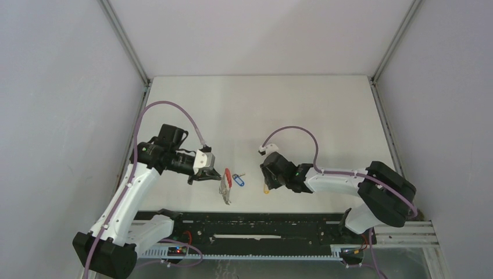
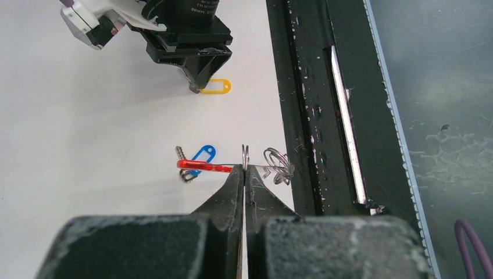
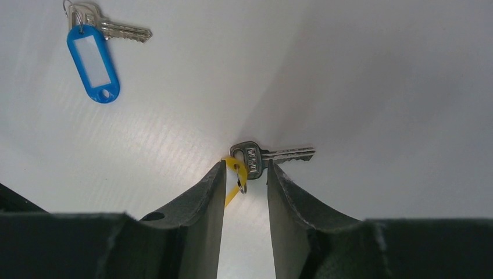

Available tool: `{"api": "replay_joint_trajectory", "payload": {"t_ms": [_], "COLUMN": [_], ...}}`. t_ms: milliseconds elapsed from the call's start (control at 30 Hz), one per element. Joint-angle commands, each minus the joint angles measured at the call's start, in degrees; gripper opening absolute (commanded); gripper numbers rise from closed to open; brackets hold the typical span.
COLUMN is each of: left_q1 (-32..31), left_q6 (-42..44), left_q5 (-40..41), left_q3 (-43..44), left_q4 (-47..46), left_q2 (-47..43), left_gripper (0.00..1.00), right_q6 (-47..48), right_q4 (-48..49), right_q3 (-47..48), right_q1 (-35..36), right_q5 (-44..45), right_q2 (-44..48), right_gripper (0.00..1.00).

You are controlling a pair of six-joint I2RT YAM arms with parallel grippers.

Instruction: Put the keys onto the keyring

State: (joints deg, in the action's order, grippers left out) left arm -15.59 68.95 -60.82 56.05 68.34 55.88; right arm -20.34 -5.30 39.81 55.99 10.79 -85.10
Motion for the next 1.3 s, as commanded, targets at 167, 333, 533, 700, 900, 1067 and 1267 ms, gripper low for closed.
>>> {"api": "replay_joint_trajectory", "payload": {"t_ms": [167,333,533,700,900,1067,1267], "left_q1": [0.48,0.47,0.48,0.47,0.48,0.48,0.48], "left_q6": [-0.17,-0.31,-0.50,-0.71,-0.66,-0.49,-0.39], "left_q5": [-2.73,-2.89,-3.25,-3.34,-3.34,-3.52,-3.61], "left_q3": [3.50,3.54,3.58,3.58,3.68,3.58,3.66], "left_q4": [0.23,0.22,0.22,0.28,0.70,0.75,0.65], "left_q2": [-0.12,0.04,0.18,0.19,0.20,0.43,0.49], "left_gripper": [0.00,0.00,0.00,0.00,0.00,0.00,0.00], "right_q6": [1.27,1.18,1.00,1.17,1.01,0.82,0.76], "right_q4": [2.58,3.20,2.95,2.33,1.41,1.48,2.94], "right_q3": [-0.12,-0.99,-1.92,-2.02,-3.63,-5.24,-5.39], "right_q1": [0.43,0.35,0.09,-0.05,-0.71,-1.38,-1.56], "right_q5": [-0.23,-0.65,-0.82,-1.70,-2.74,-4.07,-5.43], "right_q2": [-1.41,-2.01,-1.45,0.10,4.13,5.91,4.26], "right_gripper": [0.36,0.27,0.28,0.30,0.31,0.32,0.31]}}
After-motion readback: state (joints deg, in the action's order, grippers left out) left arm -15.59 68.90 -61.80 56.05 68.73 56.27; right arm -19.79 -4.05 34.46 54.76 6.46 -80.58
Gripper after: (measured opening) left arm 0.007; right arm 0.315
